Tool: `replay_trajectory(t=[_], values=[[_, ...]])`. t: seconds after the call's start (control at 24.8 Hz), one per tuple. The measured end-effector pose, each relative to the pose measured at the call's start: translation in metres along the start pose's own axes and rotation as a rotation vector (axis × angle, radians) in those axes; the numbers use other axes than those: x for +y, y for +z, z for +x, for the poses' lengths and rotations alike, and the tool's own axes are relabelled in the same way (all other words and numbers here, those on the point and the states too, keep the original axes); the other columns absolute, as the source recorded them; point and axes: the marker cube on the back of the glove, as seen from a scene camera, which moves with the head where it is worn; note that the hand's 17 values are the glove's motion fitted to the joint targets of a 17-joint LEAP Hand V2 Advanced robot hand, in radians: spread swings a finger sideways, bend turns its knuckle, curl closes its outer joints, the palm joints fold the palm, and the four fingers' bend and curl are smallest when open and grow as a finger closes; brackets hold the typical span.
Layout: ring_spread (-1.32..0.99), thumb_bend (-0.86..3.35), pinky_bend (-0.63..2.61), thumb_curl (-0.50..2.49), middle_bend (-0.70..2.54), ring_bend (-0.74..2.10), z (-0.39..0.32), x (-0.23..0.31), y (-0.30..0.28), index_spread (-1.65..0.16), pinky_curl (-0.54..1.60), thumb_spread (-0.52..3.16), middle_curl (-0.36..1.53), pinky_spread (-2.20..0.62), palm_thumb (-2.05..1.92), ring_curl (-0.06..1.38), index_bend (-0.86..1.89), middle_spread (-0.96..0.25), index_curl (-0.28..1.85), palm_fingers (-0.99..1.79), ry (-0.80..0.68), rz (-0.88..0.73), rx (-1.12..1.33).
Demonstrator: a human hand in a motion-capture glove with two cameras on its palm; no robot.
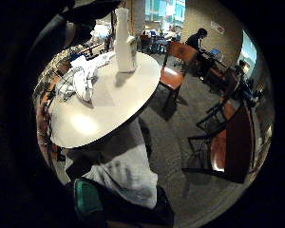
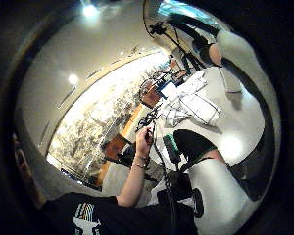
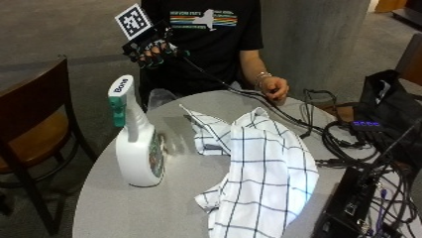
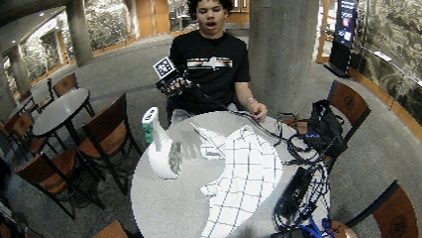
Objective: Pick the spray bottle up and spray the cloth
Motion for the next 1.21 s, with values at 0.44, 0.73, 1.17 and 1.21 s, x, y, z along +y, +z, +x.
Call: replay_trajectory(t=[0.44, 0.73, 1.17, 1.21], values=[[-0.04, 0.25, 0.31, 0.19, 0.37, 0.35, 0.008, 0.0, -0.01, -0.31, 0.2, 0.8, 0.22, 0.19, 0.57, 0.21, 0.13, -0.05, 0.18, 0.66, 0.015, 0.027, 0.02], [-0.04, 0.19, 0.3, 0.23, 0.36, 0.36, 0.01, -0.004, -0.009, -0.34, 0.23, 0.91, 0.26, 0.21, 0.6, 0.24, 0.13, -0.05, 0.2, 0.65, 0.058, 0.001, 0.028], [-0.01, 0.07, 0.4, 0.25, 0.31, 0.41, 0.019, -0.077, 0.017, -0.35, 0.3, 0.95, 0.3, 0.24, 0.58, 0.28, 0.04, -0.02, 0.17, 0.54, 0.142, -0.02, 0.01], [-0.01, 0.06, 0.42, 0.26, 0.31, 0.42, 0.02, -0.085, 0.022, -0.36, 0.31, 0.95, 0.3, 0.24, 0.58, 0.29, 0.03, -0.02, 0.16, 0.53, 0.152, -0.019, 0.007]])
